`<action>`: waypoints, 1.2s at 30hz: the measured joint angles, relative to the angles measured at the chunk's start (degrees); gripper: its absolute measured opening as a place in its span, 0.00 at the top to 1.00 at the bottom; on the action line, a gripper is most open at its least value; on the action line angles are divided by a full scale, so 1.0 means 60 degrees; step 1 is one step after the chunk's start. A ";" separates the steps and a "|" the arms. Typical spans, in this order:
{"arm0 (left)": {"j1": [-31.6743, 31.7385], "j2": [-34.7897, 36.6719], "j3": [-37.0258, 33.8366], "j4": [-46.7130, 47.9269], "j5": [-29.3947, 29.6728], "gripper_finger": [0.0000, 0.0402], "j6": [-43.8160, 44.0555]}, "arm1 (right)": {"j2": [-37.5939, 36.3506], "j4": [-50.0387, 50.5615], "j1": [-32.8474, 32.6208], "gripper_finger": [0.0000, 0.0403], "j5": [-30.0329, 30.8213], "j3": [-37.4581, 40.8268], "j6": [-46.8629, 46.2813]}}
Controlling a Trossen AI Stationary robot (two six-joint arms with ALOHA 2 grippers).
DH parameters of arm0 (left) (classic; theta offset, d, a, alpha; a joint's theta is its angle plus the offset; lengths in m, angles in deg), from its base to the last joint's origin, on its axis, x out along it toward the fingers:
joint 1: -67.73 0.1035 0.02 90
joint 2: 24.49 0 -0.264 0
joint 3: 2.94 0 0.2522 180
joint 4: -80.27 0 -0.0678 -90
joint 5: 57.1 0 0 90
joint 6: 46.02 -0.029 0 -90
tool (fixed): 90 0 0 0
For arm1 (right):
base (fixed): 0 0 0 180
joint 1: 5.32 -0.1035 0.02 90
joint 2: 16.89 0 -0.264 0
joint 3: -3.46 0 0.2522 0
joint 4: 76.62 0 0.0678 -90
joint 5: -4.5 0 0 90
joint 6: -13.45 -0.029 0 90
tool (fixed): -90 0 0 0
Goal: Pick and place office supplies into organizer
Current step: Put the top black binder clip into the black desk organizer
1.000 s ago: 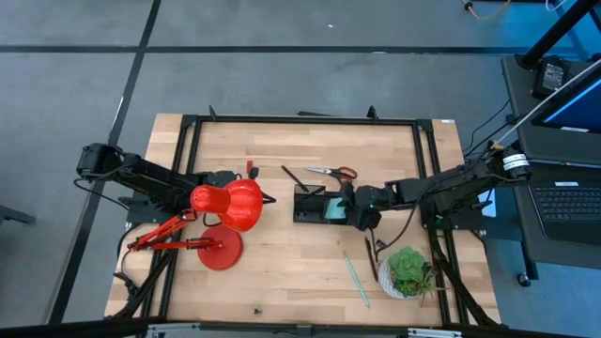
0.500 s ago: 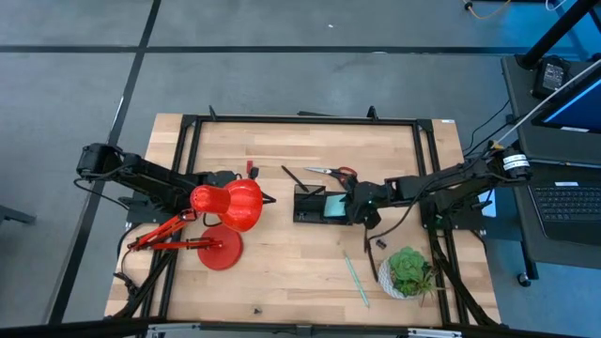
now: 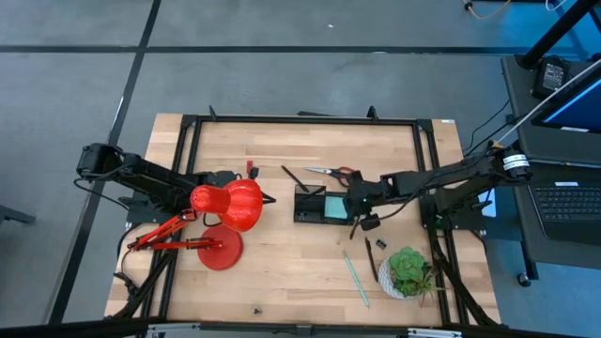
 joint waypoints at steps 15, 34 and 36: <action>0.0004 0.0000 0.0000 0.0000 0.0001 0.99 -0.0001 | 0.0000 0.3863 -0.0004 0.71 -0.0309 -0.1604 -0.7497; 0.0000 0.0000 0.0000 0.0044 -0.0002 0.99 -0.0011 | 0.0000 0.4983 -0.0968 0.71 -0.3749 -0.0420 -1.2090; 0.0001 0.0000 0.0000 0.0044 -0.0002 0.99 -0.0010 | 0.0000 0.4882 -0.1056 0.71 -0.4007 -0.0420 -1.2225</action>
